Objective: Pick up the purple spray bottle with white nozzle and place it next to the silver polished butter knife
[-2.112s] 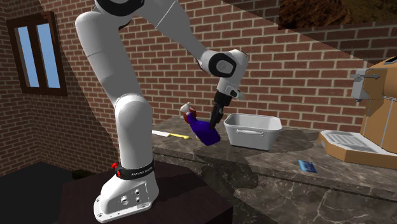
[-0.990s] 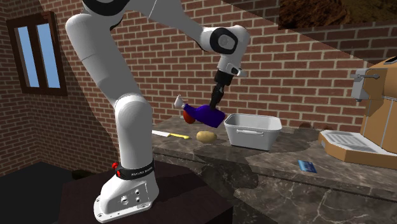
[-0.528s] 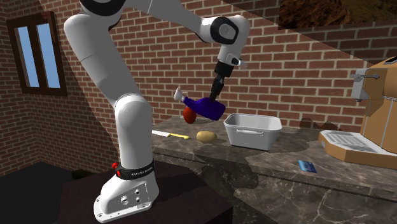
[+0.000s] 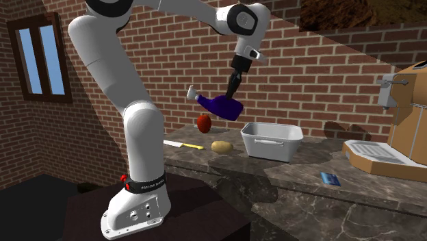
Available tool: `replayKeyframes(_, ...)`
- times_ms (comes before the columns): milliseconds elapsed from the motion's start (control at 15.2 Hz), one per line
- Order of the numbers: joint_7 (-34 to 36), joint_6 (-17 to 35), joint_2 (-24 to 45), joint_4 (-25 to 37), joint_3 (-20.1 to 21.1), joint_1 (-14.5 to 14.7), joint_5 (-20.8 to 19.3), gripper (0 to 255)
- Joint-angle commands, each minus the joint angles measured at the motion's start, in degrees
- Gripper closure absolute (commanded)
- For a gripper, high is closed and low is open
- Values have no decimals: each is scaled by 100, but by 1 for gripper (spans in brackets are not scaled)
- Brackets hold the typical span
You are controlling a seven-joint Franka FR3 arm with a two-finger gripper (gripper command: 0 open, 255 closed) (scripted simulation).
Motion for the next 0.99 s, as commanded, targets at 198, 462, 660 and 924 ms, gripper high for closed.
replayKeyframes(198,85,-391,16,415,-12,6,4,255)
replayKeyframes(462,146,-687,56,756,-25,10,8,255)
replayKeyframes(660,192,-908,98,1024,-36,13,14,255)
replayKeyframes(924,254,-1204,171,1399,-50,18,25,255)
